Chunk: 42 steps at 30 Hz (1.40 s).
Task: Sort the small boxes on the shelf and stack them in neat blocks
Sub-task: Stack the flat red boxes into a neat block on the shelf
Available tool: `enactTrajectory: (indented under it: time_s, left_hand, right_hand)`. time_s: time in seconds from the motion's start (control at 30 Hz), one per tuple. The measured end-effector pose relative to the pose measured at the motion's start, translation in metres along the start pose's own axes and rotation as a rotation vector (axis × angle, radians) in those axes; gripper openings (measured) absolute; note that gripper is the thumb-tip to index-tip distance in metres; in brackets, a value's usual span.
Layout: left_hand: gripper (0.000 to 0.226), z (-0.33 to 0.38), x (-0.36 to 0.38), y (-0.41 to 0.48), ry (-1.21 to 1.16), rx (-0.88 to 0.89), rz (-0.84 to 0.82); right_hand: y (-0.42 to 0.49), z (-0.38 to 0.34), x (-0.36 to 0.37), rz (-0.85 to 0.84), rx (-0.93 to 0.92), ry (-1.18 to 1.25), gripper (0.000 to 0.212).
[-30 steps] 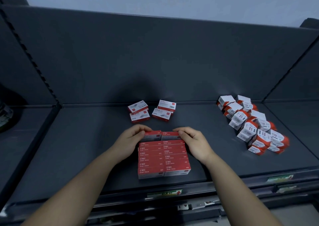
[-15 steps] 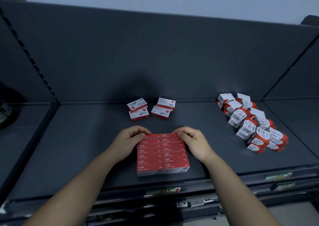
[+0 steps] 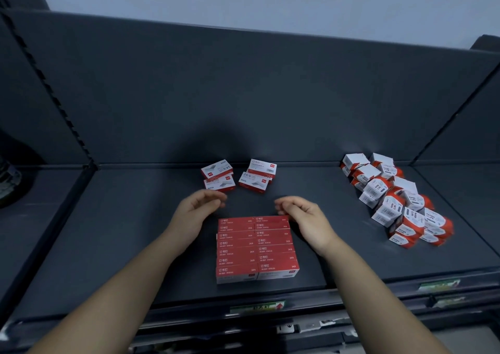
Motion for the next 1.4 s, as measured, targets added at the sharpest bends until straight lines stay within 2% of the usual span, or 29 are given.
enactTrajectory:
  time_s: [0.07, 0.13, 0.2, 0.3, 0.4, 0.5, 0.73, 0.8, 0.9, 1.0, 1.1, 1.23, 1.3, 1.4]
  left_hand:
    - [0.018, -0.001, -0.011, 0.007, 0.115, 0.018, 0.13]
    - [0.021, -0.001, -0.022, 0.014, 0.252, 0.044, 0.186]
    - [0.031, -0.004, -0.03, 0.021, 0.456, 0.048, 0.139]
    - [0.053, -0.015, -0.031, 0.026, 0.793, 0.025, 0.002]
    - [0.057, -0.023, -0.026, 0.023, 0.949, 0.039, -0.017]
    - [0.054, -0.023, -0.027, 0.019, 1.001, 0.104, -0.006]
    - [0.039, -0.025, -0.027, 0.007, 0.928, 0.183, -0.04]
    - [0.046, -0.022, -0.026, 0.009, 0.872, 0.146, -0.021]
    - [0.066, -0.016, -0.022, 0.019, 0.894, 0.023, -0.01]
    - [0.063, -0.009, -0.015, 0.027, 1.003, -0.064, -0.046]
    - [0.048, -0.005, -0.015, 0.033, 0.908, -0.097, -0.055]
    - [0.037, 0.003, -0.019, 0.035, 0.463, -0.087, -0.033]
    - [0.036, 0.01, -0.018, 0.033, 0.216, -0.117, -0.019]
    - [0.04, 0.019, -0.017, 0.031, -0.12, -0.144, -0.002]
  right_hand:
    - [0.009, -0.008, -0.002, -0.028, 0.026, -0.164, 0.018]
    - [0.019, -0.017, 0.0, -0.083, 0.027, -0.395, 0.02]
    - [0.029, -0.028, 0.005, -0.116, 0.01, -0.603, 0.03]
    - [0.044, -0.034, 0.015, -0.169, 0.054, -0.776, 0.049]
    - [0.053, -0.033, 0.021, -0.21, 0.134, -0.912, 0.057]
    - [0.052, -0.03, 0.02, -0.201, 0.105, -0.943, 0.054]
    - [0.035, -0.026, 0.005, -0.195, 0.03, -0.871, 0.035]
    - [0.035, -0.028, 0.005, -0.147, 0.009, -0.824, 0.036]
    - [0.041, -0.031, 0.005, -0.053, 0.061, -0.818, 0.051]
    - [0.049, -0.032, 0.009, -0.074, 0.161, -0.866, 0.058]
    - [0.054, -0.036, 0.014, -0.131, 0.153, -0.831, 0.04]
    - [0.054, -0.036, 0.01, -0.133, 0.081, -0.674, 0.033]
    - [0.049, -0.036, 0.007, -0.123, 0.035, -0.441, 0.033]
    - [0.04, -0.039, 0.006, -0.14, 0.003, 0.05, 0.032]
Point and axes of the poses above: each hand's wrist, its own y-axis towards the middle knuckle, its own x-axis out of the palm, z = x × y, the point moved 2 cm from there along y, towards the middle knuckle, and after that the axes turned 5 degrees about -z, right-handed, at the moved point
